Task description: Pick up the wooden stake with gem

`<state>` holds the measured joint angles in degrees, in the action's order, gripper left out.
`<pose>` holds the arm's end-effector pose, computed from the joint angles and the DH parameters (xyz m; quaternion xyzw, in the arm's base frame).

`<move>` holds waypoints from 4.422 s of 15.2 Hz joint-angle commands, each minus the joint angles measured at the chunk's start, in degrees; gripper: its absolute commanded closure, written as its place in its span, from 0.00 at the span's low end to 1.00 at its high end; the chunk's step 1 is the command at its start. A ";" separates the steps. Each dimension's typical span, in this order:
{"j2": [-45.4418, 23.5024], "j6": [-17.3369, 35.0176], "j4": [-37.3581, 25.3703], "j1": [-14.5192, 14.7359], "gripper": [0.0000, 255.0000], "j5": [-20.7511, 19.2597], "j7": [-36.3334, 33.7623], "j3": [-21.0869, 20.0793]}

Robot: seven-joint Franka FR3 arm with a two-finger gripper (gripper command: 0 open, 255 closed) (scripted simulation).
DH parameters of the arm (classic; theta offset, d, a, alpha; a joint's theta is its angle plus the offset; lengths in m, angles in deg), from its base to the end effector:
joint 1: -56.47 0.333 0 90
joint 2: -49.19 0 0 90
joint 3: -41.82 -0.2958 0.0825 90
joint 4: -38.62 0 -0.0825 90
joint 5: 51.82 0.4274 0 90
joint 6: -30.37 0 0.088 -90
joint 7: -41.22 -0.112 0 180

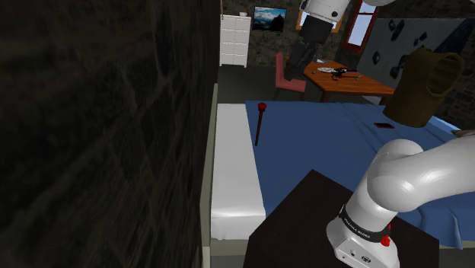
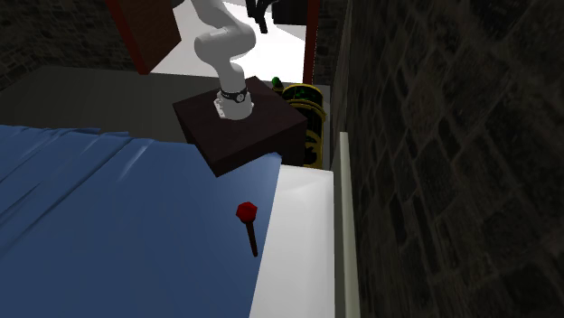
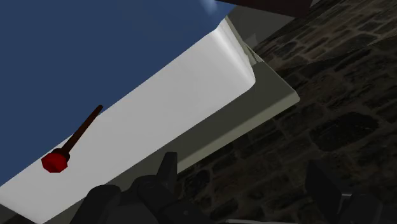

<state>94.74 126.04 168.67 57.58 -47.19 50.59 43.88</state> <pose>0.3722 -0.0015 0.6296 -0.9909 -0.0770 -0.1012 0.0447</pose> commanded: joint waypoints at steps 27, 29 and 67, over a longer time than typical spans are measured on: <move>-49.05 19.18 -21.18 -5.37 0.00 -1.01 16.64 13.64; -53.44 19.36 -24.68 -6.18 0.00 -0.15 17.88 14.16; -74.02 16.00 -45.67 -11.56 1.00 3.42 21.97 14.94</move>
<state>20.46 142.81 123.51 46.02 -43.68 72.61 58.76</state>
